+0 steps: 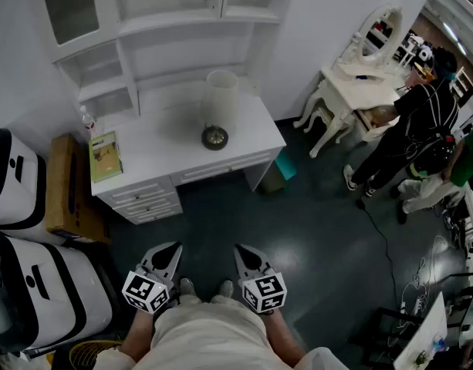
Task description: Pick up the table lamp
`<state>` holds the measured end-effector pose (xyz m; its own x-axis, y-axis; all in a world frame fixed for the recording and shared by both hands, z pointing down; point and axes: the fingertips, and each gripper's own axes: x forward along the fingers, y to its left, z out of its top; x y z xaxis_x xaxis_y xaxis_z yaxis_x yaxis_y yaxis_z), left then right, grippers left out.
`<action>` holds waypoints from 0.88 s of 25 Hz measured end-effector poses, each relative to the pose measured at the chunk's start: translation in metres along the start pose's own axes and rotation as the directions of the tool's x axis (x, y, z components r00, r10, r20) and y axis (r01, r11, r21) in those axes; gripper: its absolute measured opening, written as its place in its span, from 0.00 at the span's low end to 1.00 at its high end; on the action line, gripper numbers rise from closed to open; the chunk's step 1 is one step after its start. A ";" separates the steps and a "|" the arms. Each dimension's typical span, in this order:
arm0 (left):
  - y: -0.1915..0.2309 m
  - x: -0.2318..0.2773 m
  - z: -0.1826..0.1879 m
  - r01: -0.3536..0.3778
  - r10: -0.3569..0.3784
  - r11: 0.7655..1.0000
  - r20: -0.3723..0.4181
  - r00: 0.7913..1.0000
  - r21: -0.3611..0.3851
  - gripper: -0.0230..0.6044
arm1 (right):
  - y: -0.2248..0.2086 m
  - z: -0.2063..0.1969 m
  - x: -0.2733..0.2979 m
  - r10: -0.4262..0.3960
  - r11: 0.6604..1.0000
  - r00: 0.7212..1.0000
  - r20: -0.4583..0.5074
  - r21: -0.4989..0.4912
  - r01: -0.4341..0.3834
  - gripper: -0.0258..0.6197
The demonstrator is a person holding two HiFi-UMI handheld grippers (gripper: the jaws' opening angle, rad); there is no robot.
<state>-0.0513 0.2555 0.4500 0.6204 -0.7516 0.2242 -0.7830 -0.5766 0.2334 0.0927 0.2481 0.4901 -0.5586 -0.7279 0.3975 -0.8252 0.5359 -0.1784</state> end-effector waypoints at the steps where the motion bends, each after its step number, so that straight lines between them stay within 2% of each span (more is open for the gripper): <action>1: 0.001 0.000 0.001 0.001 -0.001 1.000 0.001 1.000 0.000 0.05 | 0.000 0.001 0.000 -0.001 1.000 1.000 0.001 -0.001 0.001 0.06; 9: 0.007 0.000 0.002 0.006 -0.006 1.000 0.005 1.000 -0.001 0.05 | 0.003 0.007 0.004 -0.007 1.000 1.000 0.009 -0.015 0.007 0.06; 15: 0.013 -0.001 0.002 0.014 -0.014 1.000 0.006 1.000 -0.002 0.05 | 0.001 0.013 0.004 -0.027 0.997 0.997 0.070 0.079 0.022 0.06; 22: 0.026 -0.012 0.003 0.025 -0.025 1.000 0.008 1.000 -0.002 0.05 | 0.013 0.012 0.013 -0.050 0.997 0.997 0.052 0.069 0.046 0.06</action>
<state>-0.0791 0.2481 0.4503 0.6394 -0.7393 0.2111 -0.7671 -0.5947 0.2408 0.0739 0.2403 0.4827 -0.5201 -0.7750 0.3588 -0.8541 0.4708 -0.2211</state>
